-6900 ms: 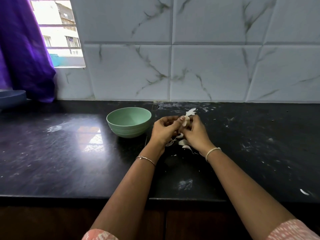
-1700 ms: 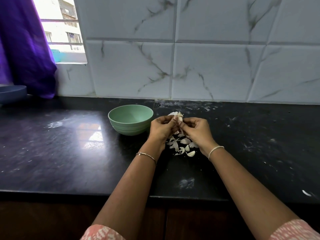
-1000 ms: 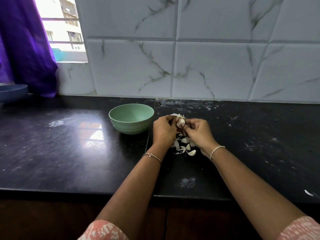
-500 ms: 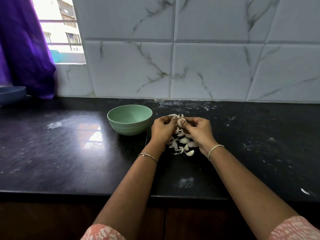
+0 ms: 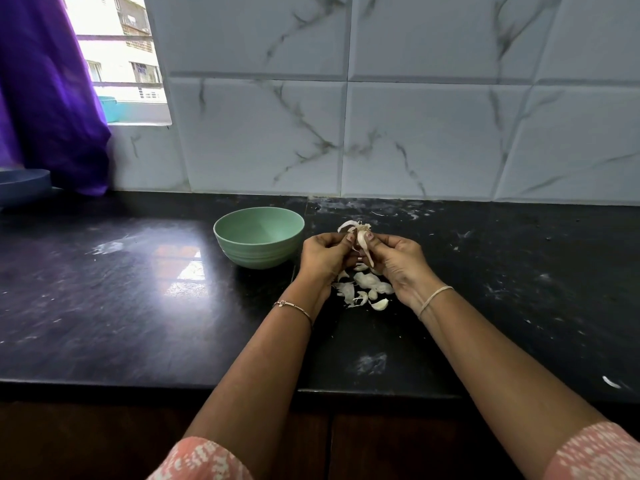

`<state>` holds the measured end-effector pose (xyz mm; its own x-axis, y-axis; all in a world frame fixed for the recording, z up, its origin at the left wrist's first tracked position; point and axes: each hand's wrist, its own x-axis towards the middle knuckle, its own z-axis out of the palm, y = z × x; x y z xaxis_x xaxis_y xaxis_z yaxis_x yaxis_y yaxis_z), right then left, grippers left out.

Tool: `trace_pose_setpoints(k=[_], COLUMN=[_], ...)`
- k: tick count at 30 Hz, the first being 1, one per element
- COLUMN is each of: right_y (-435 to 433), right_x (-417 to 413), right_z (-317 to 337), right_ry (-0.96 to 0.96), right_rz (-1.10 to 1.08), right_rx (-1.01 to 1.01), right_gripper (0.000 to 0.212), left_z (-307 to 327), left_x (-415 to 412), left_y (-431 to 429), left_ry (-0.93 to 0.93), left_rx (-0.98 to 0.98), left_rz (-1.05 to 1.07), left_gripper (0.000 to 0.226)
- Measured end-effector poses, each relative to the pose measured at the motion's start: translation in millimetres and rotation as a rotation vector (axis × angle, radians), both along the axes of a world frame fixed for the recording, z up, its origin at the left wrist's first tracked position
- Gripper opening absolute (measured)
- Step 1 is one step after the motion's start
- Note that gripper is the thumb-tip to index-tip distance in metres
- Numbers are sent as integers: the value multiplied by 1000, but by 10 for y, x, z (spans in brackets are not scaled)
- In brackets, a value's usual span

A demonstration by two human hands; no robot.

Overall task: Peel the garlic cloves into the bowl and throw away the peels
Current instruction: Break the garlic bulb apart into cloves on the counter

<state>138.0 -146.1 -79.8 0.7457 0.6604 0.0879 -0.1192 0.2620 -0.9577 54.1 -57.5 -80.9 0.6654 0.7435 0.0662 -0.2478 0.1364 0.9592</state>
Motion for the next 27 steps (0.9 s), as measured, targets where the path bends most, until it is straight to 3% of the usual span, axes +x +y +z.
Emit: trace_pose_setpoints(k=[3, 6, 8, 10, 13, 16, 21, 25, 27], right_y=[-6, -9, -5, 4, 19, 9, -42, -73, -90], right_x=[-20, -18, -9, -19, -44, -16, -33, -31, -29], right_z=[13, 17, 14, -1, -37, -29, -1, -11, -32], right_ry=[-10, -100, -182, -259, -333, -390, -630, -998, -1094], right_rz=[32, -11, -20, 1, 58, 71, 132, -4, -29], right_rx=[6, -35, -60, -86, -155, -214, -325, -419, -420], right_gripper=[13, 11, 12, 18, 24, 24, 26, 29, 33], left_z=[4, 64, 94, 81, 32, -11, -38, -3, 11], left_x=[6, -17, -45, -51, -50, -43, -51, -89, -101], left_y=[22, 28, 16, 8, 2, 14, 62, 42, 15], left_ry=[15, -18, -53, 41, 288, 340, 357, 386, 424], left_rx=[25, 36, 54, 259, 726, 939, 1002, 966, 930], left_rz=[56, 42, -14, 2, 155, 207, 257, 270, 249], left_gripper=[5, 33, 37, 29, 21, 24, 28, 35, 41])
